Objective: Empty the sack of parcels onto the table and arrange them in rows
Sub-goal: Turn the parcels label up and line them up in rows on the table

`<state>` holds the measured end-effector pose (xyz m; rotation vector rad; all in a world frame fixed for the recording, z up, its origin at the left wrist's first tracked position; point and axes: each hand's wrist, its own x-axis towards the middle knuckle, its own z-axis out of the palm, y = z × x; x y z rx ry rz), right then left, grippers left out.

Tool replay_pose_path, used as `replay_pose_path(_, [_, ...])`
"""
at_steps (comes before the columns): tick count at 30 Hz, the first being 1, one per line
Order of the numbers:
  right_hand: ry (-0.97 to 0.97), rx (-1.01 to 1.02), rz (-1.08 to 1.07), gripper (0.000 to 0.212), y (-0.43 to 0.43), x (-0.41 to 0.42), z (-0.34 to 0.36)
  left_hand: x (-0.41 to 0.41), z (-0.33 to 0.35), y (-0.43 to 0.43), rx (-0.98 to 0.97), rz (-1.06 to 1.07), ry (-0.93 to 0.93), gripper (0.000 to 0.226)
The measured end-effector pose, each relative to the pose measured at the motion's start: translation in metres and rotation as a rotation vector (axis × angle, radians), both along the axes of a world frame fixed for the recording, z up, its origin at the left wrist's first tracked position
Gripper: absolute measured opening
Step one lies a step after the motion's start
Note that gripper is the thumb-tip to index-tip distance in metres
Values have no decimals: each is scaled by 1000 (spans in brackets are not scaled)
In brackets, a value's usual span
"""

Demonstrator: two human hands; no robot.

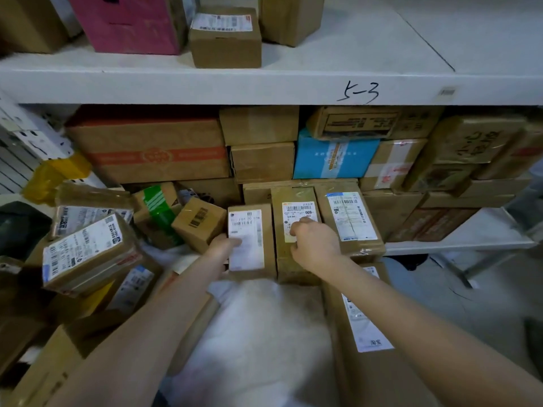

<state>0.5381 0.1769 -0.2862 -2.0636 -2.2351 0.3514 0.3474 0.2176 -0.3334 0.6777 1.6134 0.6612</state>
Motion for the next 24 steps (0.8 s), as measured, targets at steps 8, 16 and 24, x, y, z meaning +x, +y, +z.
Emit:
replay_pose_path(8, [-90,16,156,59,-1,-25,-2,5,-8,0,256,-251,576,26])
replay_pose_path(16, [-263,-11,481,74,8,-57,-16,-36,42,33,358,-1044,1503,115])
replay_pose_path(24, [-445,-40,473,80,10,-68,-32,-37,45,36,410,-1058,1582,96])
